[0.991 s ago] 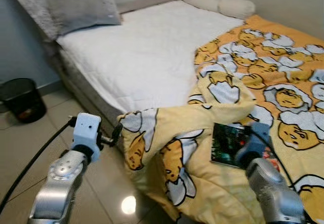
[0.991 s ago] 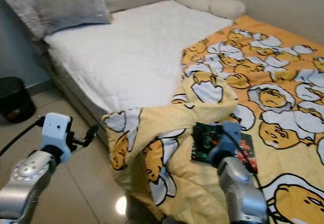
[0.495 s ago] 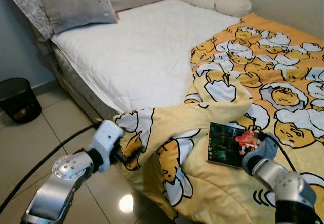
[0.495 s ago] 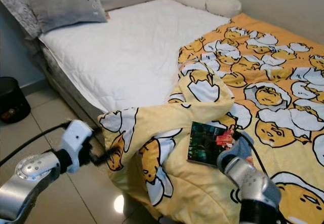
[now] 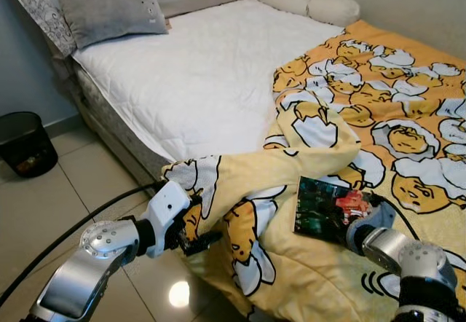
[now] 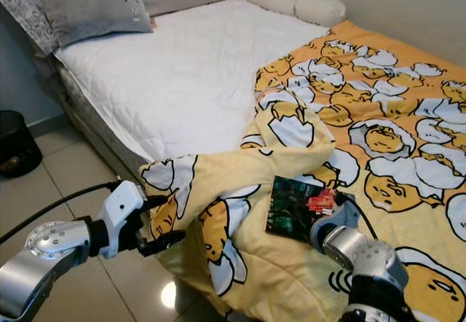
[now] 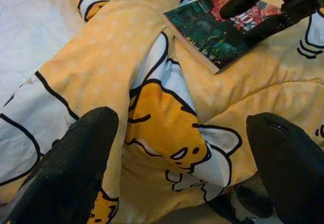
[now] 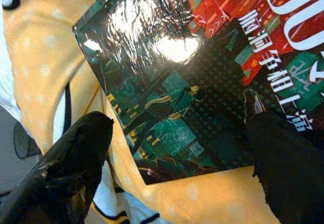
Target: Clean up the room
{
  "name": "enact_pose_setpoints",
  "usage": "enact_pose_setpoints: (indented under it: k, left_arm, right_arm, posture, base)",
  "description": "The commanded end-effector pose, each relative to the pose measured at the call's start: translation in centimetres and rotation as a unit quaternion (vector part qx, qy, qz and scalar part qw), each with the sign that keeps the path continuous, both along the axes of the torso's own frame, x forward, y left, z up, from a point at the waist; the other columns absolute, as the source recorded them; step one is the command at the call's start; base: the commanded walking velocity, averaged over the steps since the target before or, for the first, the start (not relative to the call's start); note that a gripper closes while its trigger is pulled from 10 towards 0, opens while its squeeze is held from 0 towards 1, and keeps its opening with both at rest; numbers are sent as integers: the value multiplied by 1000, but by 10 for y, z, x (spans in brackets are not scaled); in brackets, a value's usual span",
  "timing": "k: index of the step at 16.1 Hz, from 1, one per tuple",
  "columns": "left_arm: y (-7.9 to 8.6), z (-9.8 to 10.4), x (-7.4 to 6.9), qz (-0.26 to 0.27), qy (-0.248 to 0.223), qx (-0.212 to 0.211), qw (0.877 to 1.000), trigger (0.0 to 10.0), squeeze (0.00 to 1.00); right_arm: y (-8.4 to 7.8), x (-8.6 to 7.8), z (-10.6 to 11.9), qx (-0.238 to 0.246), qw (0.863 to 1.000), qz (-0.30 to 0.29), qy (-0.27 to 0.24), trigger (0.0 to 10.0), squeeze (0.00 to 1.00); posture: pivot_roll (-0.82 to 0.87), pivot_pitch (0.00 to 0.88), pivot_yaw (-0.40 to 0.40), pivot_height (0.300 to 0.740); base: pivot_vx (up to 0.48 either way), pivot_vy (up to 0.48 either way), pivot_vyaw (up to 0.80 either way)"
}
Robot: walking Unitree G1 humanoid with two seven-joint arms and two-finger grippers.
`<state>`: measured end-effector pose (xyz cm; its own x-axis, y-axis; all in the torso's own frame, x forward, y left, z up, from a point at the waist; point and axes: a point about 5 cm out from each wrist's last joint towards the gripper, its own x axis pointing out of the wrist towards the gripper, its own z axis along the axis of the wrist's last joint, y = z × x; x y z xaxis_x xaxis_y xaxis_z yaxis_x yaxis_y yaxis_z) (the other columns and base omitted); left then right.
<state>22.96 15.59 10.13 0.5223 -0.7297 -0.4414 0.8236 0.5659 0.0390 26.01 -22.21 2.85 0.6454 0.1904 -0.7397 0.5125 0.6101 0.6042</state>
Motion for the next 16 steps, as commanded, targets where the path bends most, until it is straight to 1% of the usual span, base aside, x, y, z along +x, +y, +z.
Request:
enact_pose_setpoints:
  k: [1, 4, 7, 8, 10, 11, 12, 13, 14, 16]
  left_arm:
    - [0, 4, -1, -7, -1, 3, 1000, 10000, 616]
    - [-1, 4, -4, -8, 2, 1, 1000, 10000, 612]
    - [0, 4, -5, -8, 5, 2, 1000, 10000, 608]
    - [0, 3, -6, -9, 7, 2, 1000, 10000, 608]
    - [-1, 2, -6, -14, 12, 4, 1000, 10000, 612]
    - [0, 3, -5, -15, 13, 4, 1000, 10000, 612]
    - [0, 3, -5, -16, 14, 5, 1000, 10000, 608]
    - [0, 3, -4, -18, 14, 7, 1000, 10000, 608]
    - [1, 4, -3, -19, 14, 8, 1000, 10000, 573]
    - [2, 5, 0, -18, 10, 10, 1000, 10000, 502]
  right_arm:
    - [-1, -2, 0, 2, 1000, 8, 12, 10000, 0]
    - [-9, -6, 6, 6, 1000, 27, 9, 10000, 0]
    - [-12, -6, 10, 14, 999, 29, 2, 10000, 0]
    - [-12, -5, 11, 18, 999, 30, 0, 10000, 0]
    - [-4, -3, 7, 18, 999, 44, 10, 10000, 0]
    - [1, 0, 1, 17, 999, 47, 15, 10000, 0]
    - [3, 3, -4, 6, 999, 39, 18, 10000, 0]
    - [1, 9, -7, -14, 1000, 11, 8, 10000, 0]
    - [3, 16, -8, -11, 1000, -16, 0, 10000, 0]
    - [12, 31, -2, -11, 999, -25, -30, 10000, 0]
  posture:
    - [-7, 0, -81, 740]
    - [5, 0, -110, 740]
    - [5, 0, -117, 740]
    - [5, 0, -117, 740]
    - [6, 0, -114, 740]
    - [4, 0, -110, 740]
    - [4, 0, -107, 740]
    - [5, 0, -104, 740]
    - [7, 0, -104, 740]
    - [10, 0, -104, 740]
  base:
    - [0, 0, 0]
    - [0, 0, 0]
    - [0, 0, 0]
    - [0, 0, 0]
    - [0, 0, 0]
    - [0, 0, 0]
    - [0, 0, 0]
    - [0, 0, 0]
    - [0, 0, 0]
    - [0, 0, 0]
